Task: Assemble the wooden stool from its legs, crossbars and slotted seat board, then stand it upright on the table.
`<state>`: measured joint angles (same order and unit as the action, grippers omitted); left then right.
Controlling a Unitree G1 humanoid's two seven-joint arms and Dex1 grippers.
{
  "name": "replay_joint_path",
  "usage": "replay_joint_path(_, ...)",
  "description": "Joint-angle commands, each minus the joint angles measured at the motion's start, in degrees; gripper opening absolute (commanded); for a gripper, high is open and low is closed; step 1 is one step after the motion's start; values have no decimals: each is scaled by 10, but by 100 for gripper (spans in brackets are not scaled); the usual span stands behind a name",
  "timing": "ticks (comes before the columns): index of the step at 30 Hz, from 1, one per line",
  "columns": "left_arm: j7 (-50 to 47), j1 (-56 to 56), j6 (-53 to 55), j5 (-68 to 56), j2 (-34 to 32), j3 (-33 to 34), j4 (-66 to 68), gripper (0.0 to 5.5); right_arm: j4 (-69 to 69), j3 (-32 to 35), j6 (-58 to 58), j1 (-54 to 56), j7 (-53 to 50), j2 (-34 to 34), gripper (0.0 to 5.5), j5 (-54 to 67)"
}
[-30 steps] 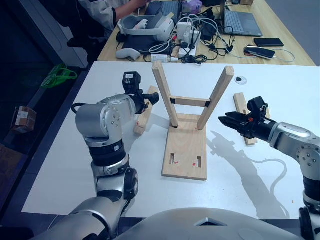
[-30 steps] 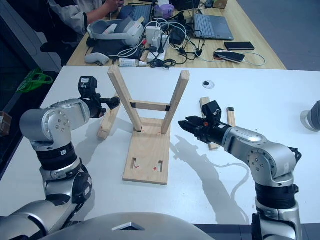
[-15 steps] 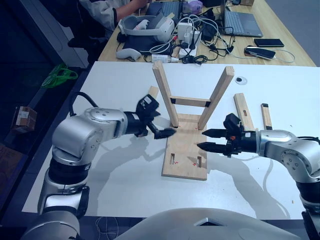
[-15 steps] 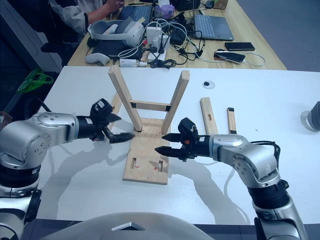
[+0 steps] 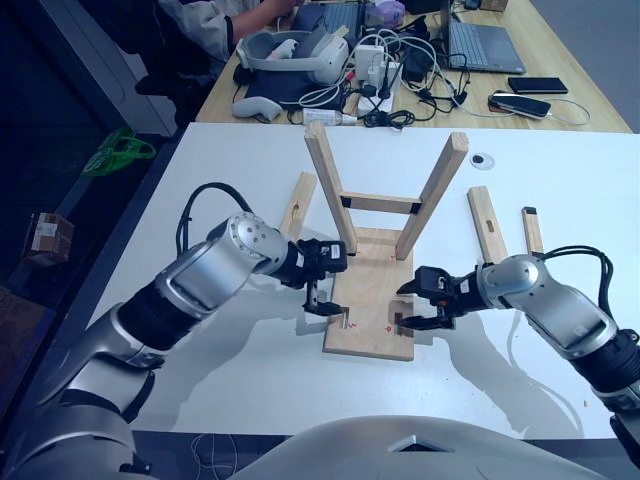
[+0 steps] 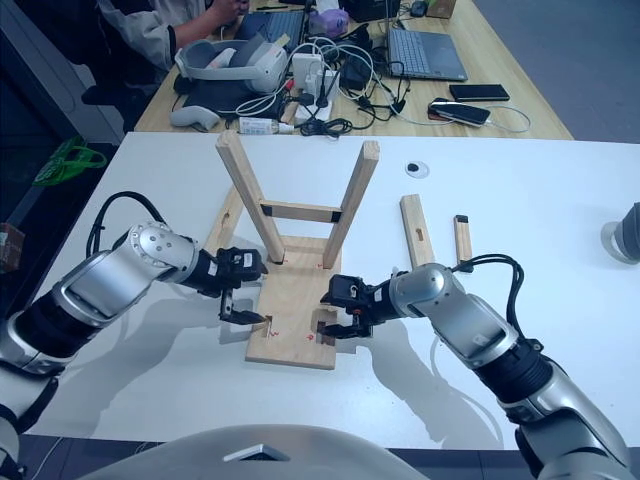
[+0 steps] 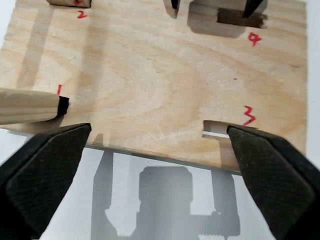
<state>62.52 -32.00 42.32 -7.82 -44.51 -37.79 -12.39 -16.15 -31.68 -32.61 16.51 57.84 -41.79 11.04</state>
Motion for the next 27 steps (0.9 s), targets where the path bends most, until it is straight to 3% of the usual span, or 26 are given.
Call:
replay_joint_path(1,-22,-30,1,21,43,15,70,505,17,-4,15,20,-15,22,307,-34)
replay_joint_path(13,-79,-47,-48,123,79,18,178,505,127,-11,70,58,-100,81,307,-162)
replay_joint_path(24,-177,-74,-42,150,142,100,262,505,269,37,95,104,-184,165,307,-185)
replay_joint_path(27,-195,-68,-11,136,146,143,235,505,215,78,58,94,-147,164,307,-129)
